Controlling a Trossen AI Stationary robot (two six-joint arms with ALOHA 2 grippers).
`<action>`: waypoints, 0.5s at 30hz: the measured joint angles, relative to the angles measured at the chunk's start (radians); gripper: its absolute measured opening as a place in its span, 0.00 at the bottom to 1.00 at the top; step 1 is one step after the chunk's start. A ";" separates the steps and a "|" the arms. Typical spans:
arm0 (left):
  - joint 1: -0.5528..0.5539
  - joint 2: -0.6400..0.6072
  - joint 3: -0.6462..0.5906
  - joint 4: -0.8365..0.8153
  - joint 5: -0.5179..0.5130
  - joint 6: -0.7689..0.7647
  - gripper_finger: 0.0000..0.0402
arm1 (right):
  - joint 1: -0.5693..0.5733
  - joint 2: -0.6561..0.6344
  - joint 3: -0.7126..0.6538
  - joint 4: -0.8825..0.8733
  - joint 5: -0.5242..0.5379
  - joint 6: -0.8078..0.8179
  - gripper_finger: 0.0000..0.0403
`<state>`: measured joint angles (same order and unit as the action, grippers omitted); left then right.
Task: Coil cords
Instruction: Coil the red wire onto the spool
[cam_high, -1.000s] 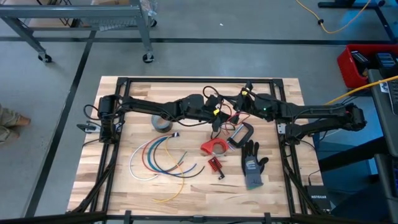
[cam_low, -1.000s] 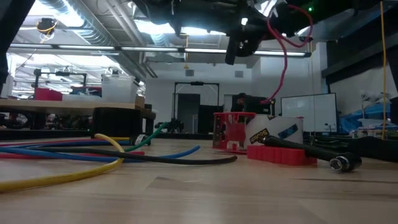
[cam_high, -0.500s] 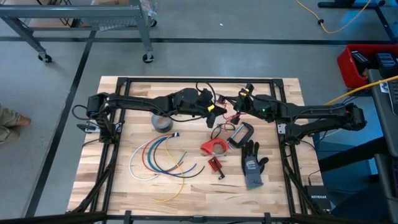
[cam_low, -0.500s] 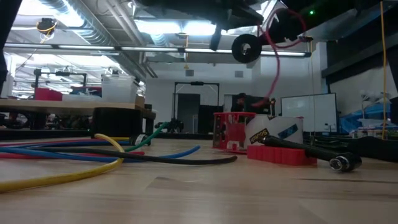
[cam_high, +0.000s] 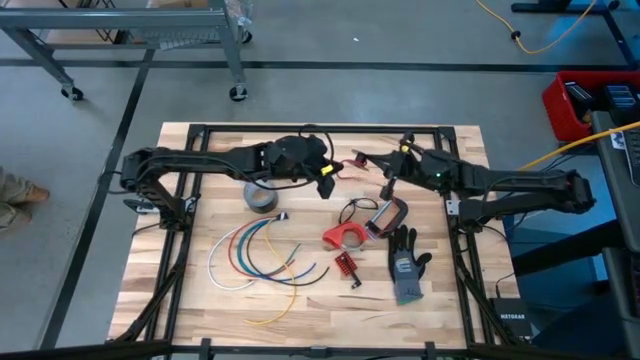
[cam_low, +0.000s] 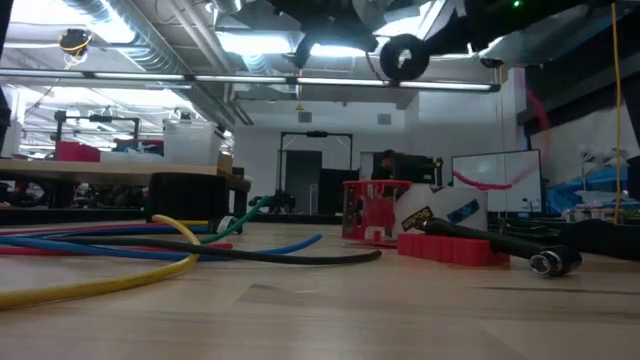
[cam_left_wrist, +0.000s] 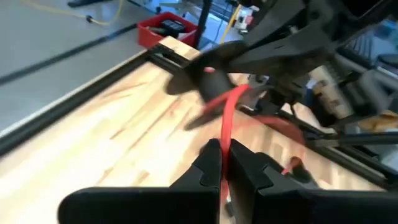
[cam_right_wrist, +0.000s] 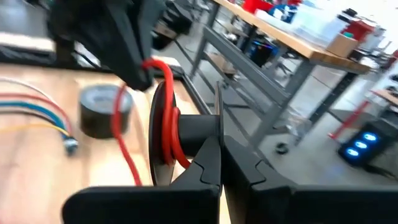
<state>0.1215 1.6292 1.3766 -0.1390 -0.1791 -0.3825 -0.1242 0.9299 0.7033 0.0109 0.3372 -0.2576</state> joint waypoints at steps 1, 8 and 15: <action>0.000 -0.001 0.000 0.000 -0.007 0.010 0.00 | 0.000 -0.009 0.000 0.000 -0.022 0.011 0.01; 0.005 -0.001 0.000 -0.002 -0.011 0.049 0.00 | -0.001 -0.056 0.000 -0.002 -0.136 0.051 0.01; 0.000 -0.001 0.001 0.010 -0.012 0.059 0.00 | -0.001 -0.064 0.000 0.084 -0.169 0.089 0.01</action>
<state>0.1218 1.6279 1.3774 -0.1287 -0.1908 -0.3239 -0.1249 0.8654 0.7029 0.0949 0.1684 -0.1686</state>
